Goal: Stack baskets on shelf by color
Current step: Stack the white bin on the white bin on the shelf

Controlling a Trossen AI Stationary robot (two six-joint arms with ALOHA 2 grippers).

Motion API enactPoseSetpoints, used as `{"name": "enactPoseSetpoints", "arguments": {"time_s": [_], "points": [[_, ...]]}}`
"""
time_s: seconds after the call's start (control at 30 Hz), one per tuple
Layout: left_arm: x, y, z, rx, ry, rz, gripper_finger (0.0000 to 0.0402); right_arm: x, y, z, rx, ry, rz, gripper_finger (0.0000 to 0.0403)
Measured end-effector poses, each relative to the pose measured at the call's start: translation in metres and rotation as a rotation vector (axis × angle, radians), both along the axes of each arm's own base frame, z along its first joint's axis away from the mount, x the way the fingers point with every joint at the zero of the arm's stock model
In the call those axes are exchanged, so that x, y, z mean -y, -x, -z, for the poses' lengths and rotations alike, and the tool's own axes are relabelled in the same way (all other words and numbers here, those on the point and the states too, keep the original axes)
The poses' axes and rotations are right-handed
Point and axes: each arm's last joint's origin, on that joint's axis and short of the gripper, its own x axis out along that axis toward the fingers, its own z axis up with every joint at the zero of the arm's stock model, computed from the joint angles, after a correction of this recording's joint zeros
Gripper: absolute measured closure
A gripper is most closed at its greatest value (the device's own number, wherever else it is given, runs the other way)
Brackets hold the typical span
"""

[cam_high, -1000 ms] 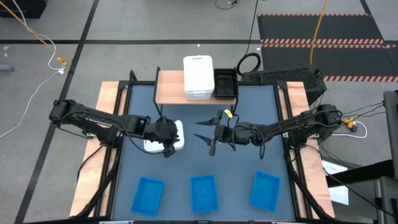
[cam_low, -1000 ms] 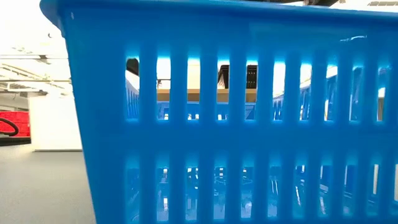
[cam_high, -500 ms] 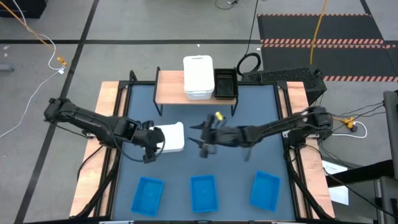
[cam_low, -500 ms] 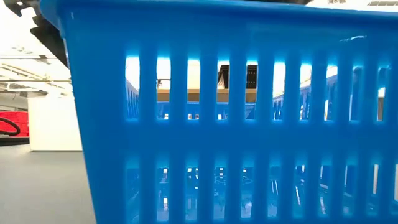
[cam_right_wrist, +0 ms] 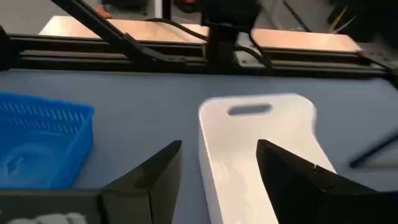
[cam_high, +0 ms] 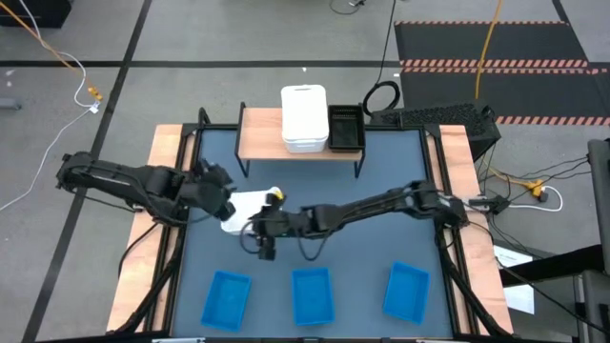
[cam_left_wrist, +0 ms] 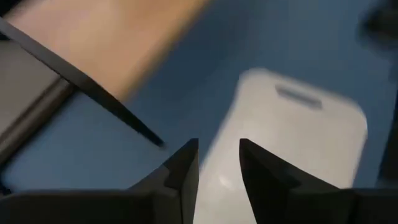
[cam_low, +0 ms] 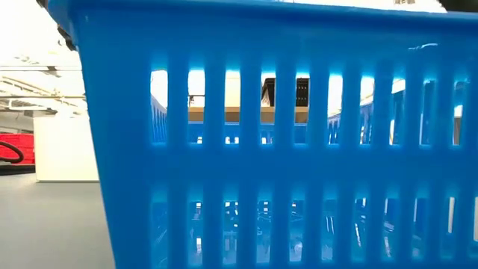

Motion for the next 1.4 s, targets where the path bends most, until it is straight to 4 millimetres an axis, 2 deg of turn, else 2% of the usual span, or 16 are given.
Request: {"name": "enactPoseSetpoints", "arguments": {"time_s": [0.17, 0.27, 0.4, 0.6, 0.8, 0.93, 1.0, 1.07, 1.23, 1.33, 1.4], "points": [[-0.008, 0.017, -0.02, 0.179, -0.051, -0.034, 0.0286, 0.007, -0.029, 0.019, -0.047, -0.007, 0.0, 0.022], [-0.009, 0.025, -0.029, 0.257, -0.056, -0.033, 0.0286, 0.01, -0.034, 0.033, -0.075, 0.003, 0.002, 0.0226], [-0.009, 0.03, -0.03, 0.268, -0.072, -0.041, 0.0286, 0.015, -0.033, 0.058, -0.191, 0.067, -0.026, 0.023], [-0.008, 0.026, -0.023, 0.228, -0.091, -0.043, 0.0286, 0.021, -0.027, 0.066, -0.304, 0.09, -0.029, 0.0244], [-0.007, 0.024, 0.001, 0.18, -0.075, -0.065, 0.0286, 0.018, -0.018, 0.075, -0.432, 0.052, -0.145, 0.03], [-0.006, 0.024, 0.006, 0.156, -0.075, -0.048, 0.0286, 0.014, -0.004, 0.064, -0.539, 0.049, -0.198, 0.0356], [-0.005, 0.025, 0.005, 0.166, -0.072, -0.045, 0.0286, 0.012, 0.007, 0.052, -0.602, 0.082, -0.233, 0.0384], [-0.005, 0.025, 0.003, 0.181, -0.069, -0.039, 0.0286, 0.009, 0.021, 0.034, -0.669, 0.112, -0.275, 0.0393], [-0.005, 0.026, 0.002, 0.19, -0.07, -0.034, 0.0286, 0.006, 0.064, -0.009, -0.853, 0.217, -0.431, 0.036], [-0.005, 0.025, 0.001, 0.199, -0.07, -0.033, 0.0286, 0.01, 0.083, -0.021, -0.875, 0.22, -0.437, 0.0334], [-0.005, 0.025, 0.0, 0.204, -0.071, -0.03, 0.0286, 0.016, 0.094, -0.022, -0.882, 0.21, -0.413, 0.0315]]}}
